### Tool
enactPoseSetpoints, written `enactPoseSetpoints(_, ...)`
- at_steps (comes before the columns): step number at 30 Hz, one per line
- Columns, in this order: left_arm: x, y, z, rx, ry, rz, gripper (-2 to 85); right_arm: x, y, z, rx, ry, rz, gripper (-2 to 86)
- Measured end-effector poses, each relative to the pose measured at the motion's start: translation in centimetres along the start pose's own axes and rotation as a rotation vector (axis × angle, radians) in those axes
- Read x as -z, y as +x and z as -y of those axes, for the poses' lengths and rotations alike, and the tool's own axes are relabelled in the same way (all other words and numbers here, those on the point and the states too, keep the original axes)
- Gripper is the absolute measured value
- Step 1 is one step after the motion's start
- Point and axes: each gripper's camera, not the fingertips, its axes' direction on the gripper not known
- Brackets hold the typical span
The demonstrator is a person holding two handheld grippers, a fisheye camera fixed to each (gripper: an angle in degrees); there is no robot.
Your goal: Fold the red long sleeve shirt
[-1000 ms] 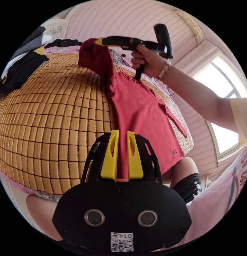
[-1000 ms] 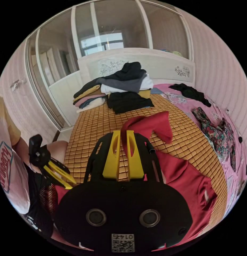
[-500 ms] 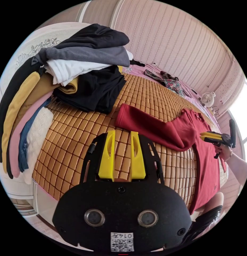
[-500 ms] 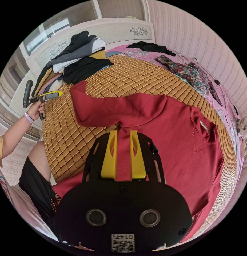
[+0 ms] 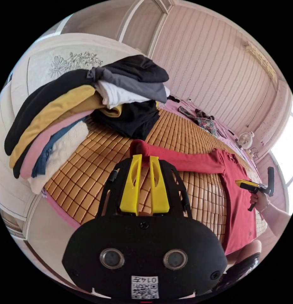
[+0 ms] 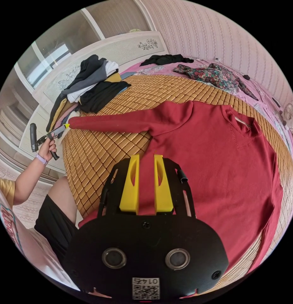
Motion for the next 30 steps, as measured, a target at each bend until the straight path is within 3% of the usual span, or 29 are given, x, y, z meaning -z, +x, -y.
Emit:
enactPoseSetpoints(5, -1.6, -3.7, -2.8, 0.18, -0.129, -0.046, 5.3, 0.8, -0.7, -3.1, 0.004, -0.036, -0.025, 7.2)
enactPoseSetpoints(9, -2.7, -3.1, -2.0, 0.146, -0.154, -0.016, 5.3, 0.8, -1.1, -2.1, 0.076, -0.061, -0.096, 7.4)
enactPoseSetpoints(11, -5.0, -3.0, -1.3, 0.166, -0.264, -0.019, 5.3, 0.6, -0.9, -0.5, 0.076, -0.055, -0.1, 7.5)
enactPoseSetpoints(17, -5.4, -2.1, -1.2, 0.017, -0.275, 0.024, 3.0, -0.8, -2.7, 3.9, 0.111, -0.016, -0.036, 7.7)
enactPoseSetpoints(21, -4.6, -2.2, -1.5, 0.074, -0.264, 0.014, 1.1, -1.4, -6.9, 2.5, 0.228, 0.043, 0.044, 7.5)
enactPoseSetpoints(25, 1.0, 0.8, -1.2, 0.052, 0.001, -0.188, 0.3, 0.9, -6.4, -0.4, 0.129, 0.114, 0.086, 7.2)
enactPoseSetpoints(30, 5.2, 10.3, -0.6, -0.186, 0.174, -0.397, -0.1, 7.4, -2.7, -7.0, -0.02, 0.16, 0.076, 7.7)
